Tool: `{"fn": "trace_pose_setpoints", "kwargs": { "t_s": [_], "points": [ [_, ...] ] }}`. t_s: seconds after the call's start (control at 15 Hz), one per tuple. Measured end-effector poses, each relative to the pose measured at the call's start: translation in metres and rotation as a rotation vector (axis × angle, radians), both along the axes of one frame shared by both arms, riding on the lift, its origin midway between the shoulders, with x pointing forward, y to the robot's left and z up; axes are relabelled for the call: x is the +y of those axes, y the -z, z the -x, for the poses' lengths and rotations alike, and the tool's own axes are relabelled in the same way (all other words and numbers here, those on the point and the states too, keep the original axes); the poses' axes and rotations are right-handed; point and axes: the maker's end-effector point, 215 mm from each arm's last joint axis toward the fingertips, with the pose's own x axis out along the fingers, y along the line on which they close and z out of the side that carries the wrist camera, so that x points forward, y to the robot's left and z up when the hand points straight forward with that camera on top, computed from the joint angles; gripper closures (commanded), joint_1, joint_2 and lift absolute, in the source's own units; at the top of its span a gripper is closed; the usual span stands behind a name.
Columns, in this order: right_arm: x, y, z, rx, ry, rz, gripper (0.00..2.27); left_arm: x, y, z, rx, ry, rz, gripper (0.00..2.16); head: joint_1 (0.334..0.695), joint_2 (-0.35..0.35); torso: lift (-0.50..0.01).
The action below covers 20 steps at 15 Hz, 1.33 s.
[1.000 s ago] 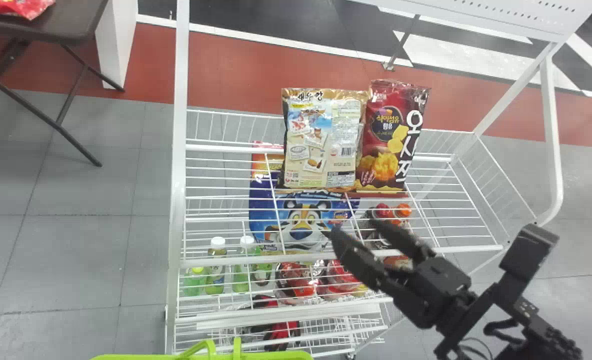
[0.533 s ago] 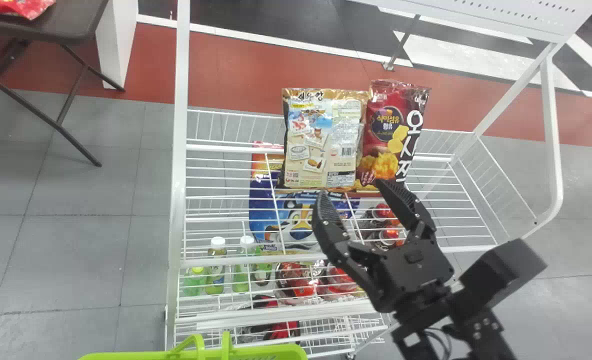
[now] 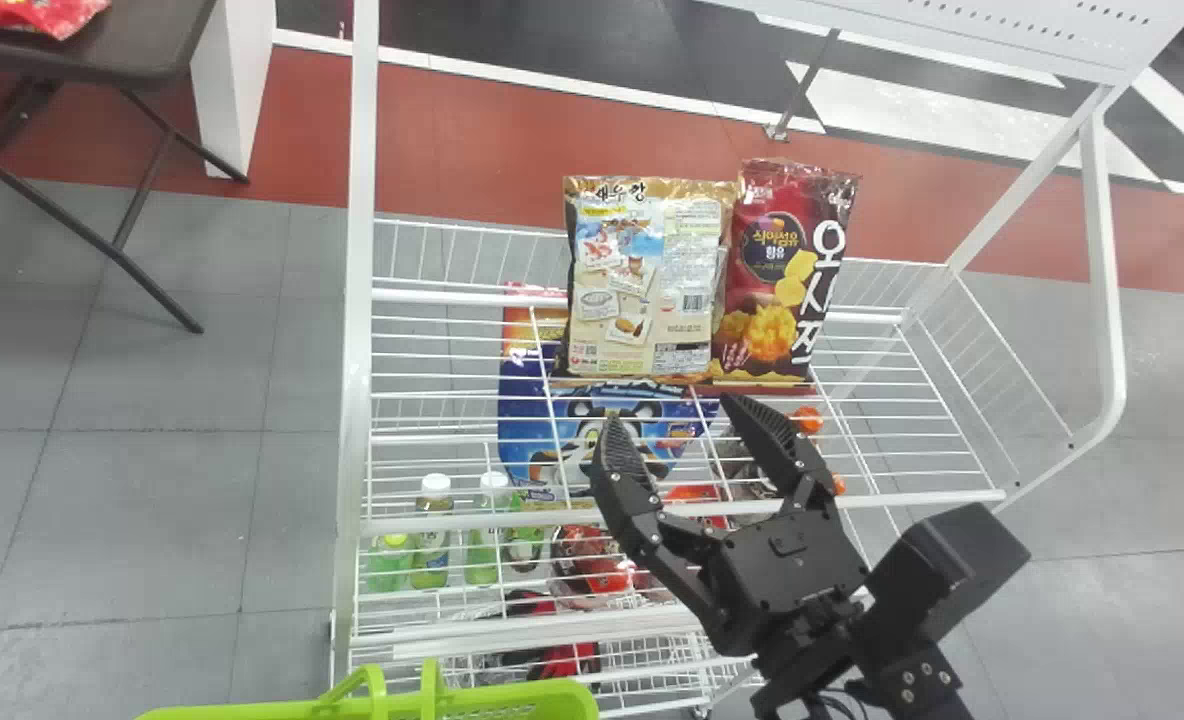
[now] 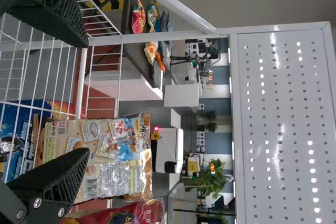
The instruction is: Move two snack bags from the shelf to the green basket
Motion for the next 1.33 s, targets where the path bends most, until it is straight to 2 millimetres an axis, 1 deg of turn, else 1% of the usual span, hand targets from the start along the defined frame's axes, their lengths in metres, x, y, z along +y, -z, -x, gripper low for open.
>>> {"fn": "trace_pose_setpoints", "kwargs": {
  "t_s": [0.2,0.47,0.87,1.33],
  "points": [
    [-0.002,-0.001,0.0,-0.002,0.017,-0.002,0.11,0.0,-0.002,0.002,0.0,-0.001,0.01,2.15,0.695,-0.35,-0.016],
    [-0.002,-0.009,0.001,-0.033,0.019,0.0,0.11,-0.001,-0.003,0.003,-0.001,-0.005,0.016,2.15,0.695,-0.35,-0.016],
    [-0.002,-0.013,0.003,-0.049,0.021,-0.002,0.11,0.0,-0.006,0.003,-0.02,-0.009,0.028,2.15,0.695,-0.35,-0.016],
    [-0.001,-0.019,0.003,-0.07,0.026,-0.005,0.11,0.002,-0.005,0.004,-0.022,-0.016,0.018,2.15,0.695,-0.35,-0.016]
  ]
}}
